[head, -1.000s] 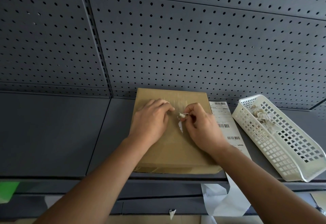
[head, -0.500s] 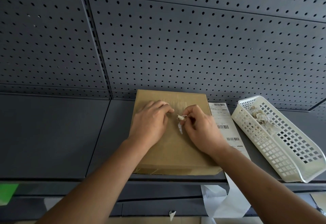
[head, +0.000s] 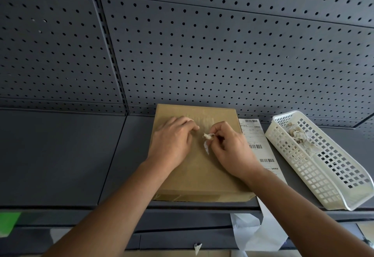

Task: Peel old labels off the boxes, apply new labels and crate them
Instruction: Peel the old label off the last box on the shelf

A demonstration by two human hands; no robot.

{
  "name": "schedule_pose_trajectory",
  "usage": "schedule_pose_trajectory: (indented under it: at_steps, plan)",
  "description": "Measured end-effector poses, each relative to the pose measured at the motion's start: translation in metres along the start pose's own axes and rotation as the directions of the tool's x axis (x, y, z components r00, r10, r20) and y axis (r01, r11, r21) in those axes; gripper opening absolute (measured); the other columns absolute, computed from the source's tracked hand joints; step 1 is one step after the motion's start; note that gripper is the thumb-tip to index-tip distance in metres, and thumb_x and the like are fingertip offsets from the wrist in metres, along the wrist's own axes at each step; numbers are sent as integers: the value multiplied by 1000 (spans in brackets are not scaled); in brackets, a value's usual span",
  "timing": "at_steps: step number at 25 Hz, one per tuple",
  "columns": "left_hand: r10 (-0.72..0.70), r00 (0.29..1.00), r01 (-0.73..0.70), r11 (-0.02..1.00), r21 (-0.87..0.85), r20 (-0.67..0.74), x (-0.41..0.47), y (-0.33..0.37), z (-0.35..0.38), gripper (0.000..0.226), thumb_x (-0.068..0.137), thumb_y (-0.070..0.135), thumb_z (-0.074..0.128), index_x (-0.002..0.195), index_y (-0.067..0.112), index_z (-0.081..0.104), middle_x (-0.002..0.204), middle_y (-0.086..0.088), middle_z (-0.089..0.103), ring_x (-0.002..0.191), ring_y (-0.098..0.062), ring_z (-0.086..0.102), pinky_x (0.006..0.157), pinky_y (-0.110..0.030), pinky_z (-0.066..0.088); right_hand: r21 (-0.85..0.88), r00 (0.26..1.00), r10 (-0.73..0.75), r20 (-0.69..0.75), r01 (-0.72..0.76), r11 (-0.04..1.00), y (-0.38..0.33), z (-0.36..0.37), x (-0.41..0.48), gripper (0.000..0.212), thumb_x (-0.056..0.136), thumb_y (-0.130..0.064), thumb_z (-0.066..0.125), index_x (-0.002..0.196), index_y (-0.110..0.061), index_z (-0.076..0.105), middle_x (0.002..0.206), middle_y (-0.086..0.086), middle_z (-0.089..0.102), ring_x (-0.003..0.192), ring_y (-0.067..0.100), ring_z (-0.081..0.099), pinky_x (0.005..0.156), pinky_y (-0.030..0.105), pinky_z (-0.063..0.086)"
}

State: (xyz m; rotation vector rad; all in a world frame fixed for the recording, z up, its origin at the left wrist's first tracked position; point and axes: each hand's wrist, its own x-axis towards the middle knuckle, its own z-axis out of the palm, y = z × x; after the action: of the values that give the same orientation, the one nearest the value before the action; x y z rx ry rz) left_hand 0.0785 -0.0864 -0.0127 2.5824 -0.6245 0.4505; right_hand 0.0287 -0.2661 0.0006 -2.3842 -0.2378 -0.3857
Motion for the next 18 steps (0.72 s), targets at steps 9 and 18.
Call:
schedule_pose_trajectory:
  at_steps: [9, 18]
  plan:
    - [3, 1000, -3, 1000, 3, -4, -1, 0, 0, 25, 92, 14, 61, 106, 32, 70, 113, 18, 65, 108, -7, 58, 80, -29, 53, 27, 999, -21, 43, 20, 999, -2, -1, -1, 13, 93, -5, 53, 97, -17, 50, 71, -7, 69, 58, 8, 60, 58, 20, 45]
    - [-1, 1000, 1, 1000, 0, 1, 0, 0, 1, 26, 92, 13, 60, 106, 32, 71, 113, 18, 65, 106, -8, 58, 79, -30, 54, 66, 995, 90, 34, -92, 994, 0, -4, 2, 14, 89, -10, 59, 95, -21, 52, 76, -12, 69, 65, 9, 62, 60, 22, 45]
